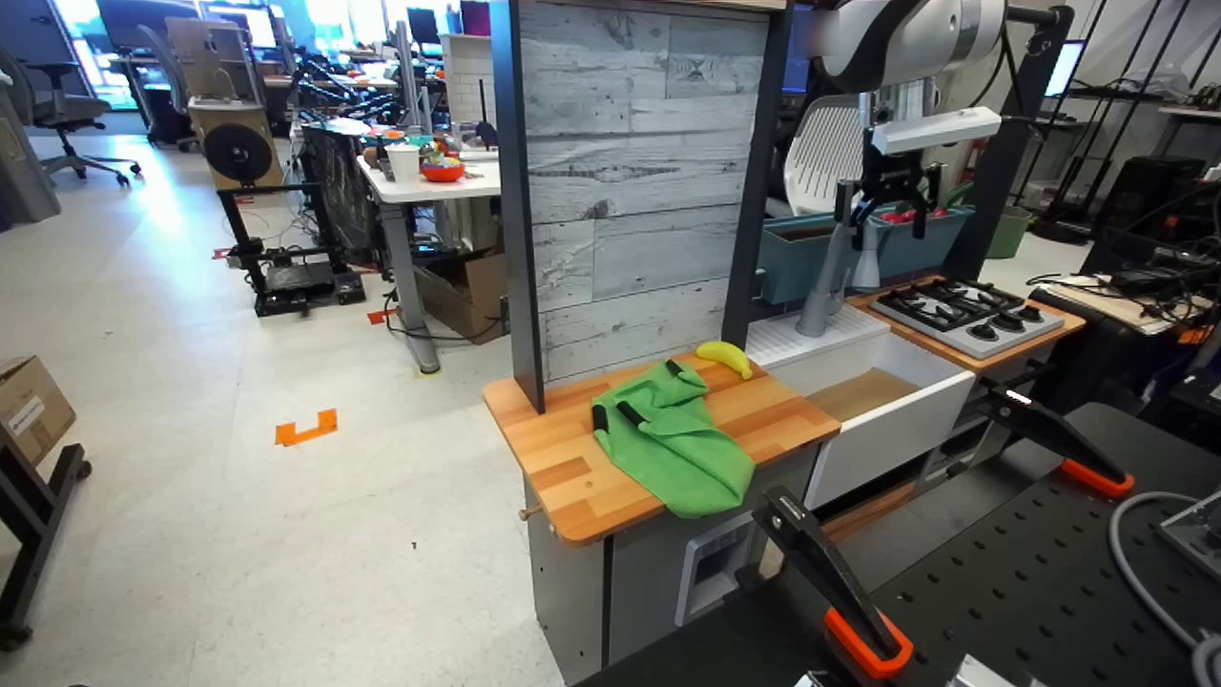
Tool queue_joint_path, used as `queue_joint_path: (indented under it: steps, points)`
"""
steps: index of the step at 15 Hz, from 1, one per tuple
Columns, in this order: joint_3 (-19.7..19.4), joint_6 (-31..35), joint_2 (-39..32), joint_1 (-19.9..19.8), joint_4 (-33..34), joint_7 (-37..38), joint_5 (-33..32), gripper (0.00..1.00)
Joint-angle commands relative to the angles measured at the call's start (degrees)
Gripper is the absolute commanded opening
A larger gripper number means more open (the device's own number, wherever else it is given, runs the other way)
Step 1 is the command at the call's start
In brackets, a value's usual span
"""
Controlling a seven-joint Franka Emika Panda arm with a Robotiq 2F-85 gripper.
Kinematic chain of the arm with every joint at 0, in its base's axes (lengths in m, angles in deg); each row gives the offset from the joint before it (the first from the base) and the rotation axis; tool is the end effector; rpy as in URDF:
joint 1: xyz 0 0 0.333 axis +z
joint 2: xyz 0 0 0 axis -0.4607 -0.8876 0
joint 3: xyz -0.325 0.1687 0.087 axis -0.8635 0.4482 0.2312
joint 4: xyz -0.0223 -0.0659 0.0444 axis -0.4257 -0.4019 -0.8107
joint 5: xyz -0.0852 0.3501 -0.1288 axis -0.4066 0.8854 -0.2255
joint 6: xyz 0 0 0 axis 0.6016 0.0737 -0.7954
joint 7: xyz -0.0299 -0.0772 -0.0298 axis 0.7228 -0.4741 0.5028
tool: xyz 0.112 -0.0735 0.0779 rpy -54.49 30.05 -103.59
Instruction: Move the tap
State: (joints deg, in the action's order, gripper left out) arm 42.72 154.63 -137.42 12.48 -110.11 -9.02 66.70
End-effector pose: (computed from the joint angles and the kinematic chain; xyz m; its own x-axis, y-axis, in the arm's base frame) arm 0.7275 -0.3354 0.1513 0.9073 -0.4168 -0.0563 -0.3925 -0.8872 0.2424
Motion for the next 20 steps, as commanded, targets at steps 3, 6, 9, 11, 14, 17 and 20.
queue_joint_path:
  steps: [3, 6, 9, 11, 14, 17, 20]
  points:
    - [1.19, 4.03, 3.62, -2.39, -3.62, -8.03, 0.78, 1.00]
    - [3.81, 7.86, 6.40, -4.74, -7.39, -13.47, 3.79, 1.00]
    - [7.31, 9.18, 9.44, -8.17, -10.91, -20.35, 8.90, 1.00]
    - [9.40, 9.05, 11.70, -10.21, -13.27, -24.58, 12.33, 1.00]
    - [11.38, 8.39, 16.35, -12.51, -17.93, -29.14, 15.69, 1.00]
    - [12.92, 7.80, 20.94, -14.32, -22.61, -32.22, 18.61, 1.00]
    - [11.27, 7.42, 16.78, -13.12, -17.17, -29.54, 16.05, 1.00]
